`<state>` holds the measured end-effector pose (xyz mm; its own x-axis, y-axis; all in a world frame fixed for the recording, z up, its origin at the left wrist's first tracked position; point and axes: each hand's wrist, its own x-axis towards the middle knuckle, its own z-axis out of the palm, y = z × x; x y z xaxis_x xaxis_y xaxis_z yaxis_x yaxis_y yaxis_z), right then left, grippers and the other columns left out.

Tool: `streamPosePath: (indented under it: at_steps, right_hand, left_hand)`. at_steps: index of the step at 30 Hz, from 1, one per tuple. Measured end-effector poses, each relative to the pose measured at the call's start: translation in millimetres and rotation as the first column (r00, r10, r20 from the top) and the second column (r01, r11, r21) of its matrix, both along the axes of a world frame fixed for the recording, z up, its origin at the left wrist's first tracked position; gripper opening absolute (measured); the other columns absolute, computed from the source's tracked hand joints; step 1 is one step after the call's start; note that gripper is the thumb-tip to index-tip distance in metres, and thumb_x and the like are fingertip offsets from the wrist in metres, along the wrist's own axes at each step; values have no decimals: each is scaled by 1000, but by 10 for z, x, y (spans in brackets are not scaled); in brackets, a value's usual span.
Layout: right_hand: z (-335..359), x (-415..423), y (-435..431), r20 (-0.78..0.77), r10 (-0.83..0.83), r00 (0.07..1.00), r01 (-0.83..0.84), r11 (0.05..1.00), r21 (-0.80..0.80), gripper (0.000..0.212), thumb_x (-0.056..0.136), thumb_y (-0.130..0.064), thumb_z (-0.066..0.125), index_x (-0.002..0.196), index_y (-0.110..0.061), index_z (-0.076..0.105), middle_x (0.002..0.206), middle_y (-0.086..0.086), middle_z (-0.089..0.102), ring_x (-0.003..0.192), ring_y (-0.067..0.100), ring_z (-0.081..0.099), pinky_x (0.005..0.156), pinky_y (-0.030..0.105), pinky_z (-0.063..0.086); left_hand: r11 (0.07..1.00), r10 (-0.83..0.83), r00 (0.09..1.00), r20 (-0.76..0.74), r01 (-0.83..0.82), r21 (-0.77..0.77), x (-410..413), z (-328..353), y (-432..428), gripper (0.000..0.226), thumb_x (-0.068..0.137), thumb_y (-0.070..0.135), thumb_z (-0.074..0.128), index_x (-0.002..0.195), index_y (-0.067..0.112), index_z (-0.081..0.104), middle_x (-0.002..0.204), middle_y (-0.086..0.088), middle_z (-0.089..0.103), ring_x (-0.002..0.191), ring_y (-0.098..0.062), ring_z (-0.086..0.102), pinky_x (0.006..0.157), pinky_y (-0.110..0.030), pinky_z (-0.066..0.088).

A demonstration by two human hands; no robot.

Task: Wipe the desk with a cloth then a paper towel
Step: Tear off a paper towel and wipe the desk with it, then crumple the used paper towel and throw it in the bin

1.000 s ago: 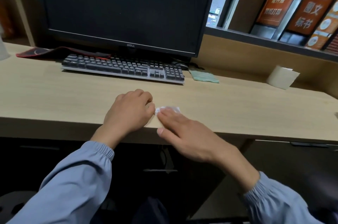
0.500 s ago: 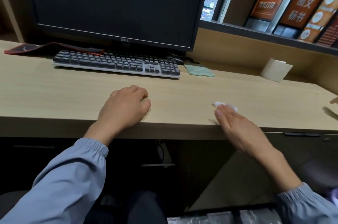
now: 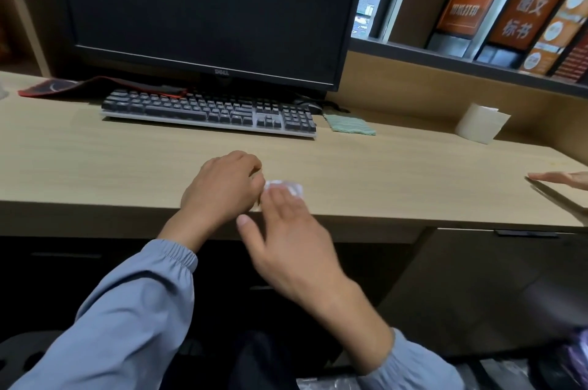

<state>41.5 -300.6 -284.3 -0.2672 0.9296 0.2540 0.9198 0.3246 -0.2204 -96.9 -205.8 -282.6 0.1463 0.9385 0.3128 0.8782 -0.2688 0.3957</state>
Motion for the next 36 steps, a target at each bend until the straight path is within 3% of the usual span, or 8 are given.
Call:
streamPosePath:
  at_steps: [5,10,13,16,20,27,32,36]
  right_hand:
    - [-88,-178,74,43,114,993,-118,988,102,75,87,-24,16,152,6,37,157,23,40,151,31,28,125,35,13]
    - [-93,-168,81,44,125,991,-130,982,136,69,85,-2,26,153,2,39,156,19,43,149,29,34,120,35,28]
    - [-126,-299,113,6,123,992,-122,982,142,60,95,1,45,154,-1,36,156,15,42,151,26,30,122,36,26]
    - [-124,-521,145,20,188,982,-189,975,119,65,95,3,44,158,-3,28,160,13,34,154,25,21,125,34,17]
    - [-55,-909,136,82,258,963,-265,960,87,70,92,5,36,159,2,16,161,19,27,155,30,14,127,37,9]
    - [-5,-1517,141,39,340,940,-342,937,71,65,100,3,45,159,-1,19,159,17,29,152,29,18,123,38,26]
    - [8,-1792,110,13,440,898,-439,895,80,67,98,7,46,160,-6,21,162,13,27,154,25,18,117,32,31]
    - [-15,-2101,98,-78,564,822,-557,825,91,60,99,5,44,155,-12,35,157,8,38,144,23,39,99,32,46]
  left_hand:
    - [995,-41,949,313,10,99,-215,5,-25,24,100,16,59,121,21,70,123,8,60,102,-7,56,92,-21,43]
    - [963,-71,970,232,6,271,-501,-77,-182,18,98,15,63,114,19,70,115,9,62,116,-17,58,102,-24,40]
    - [941,0,977,215,-73,331,-704,-131,-376,15,99,19,63,112,17,70,112,4,65,115,-20,58,101,-12,29]
    - [913,45,972,230,-134,386,-897,-201,-600,12,98,17,66,109,15,70,108,2,66,109,-20,56,97,-4,29]
    - [879,126,952,280,-238,413,-1184,-343,-824,8,99,19,67,106,17,70,105,4,63,102,-18,56,92,-23,44]
    - [821,206,855,476,-416,391,-1624,-510,-1206,4,99,14,70,103,16,70,102,5,63,99,-11,61,92,-20,45]
    - [836,263,737,622,-496,235,-1920,-572,-1340,7,100,18,68,101,25,70,100,12,65,93,-8,64,79,-13,45]
    - [842,295,642,708,-525,125,-2149,-597,-1405,16,100,22,67,100,38,68,104,11,68,94,-9,67,82,-17,50]
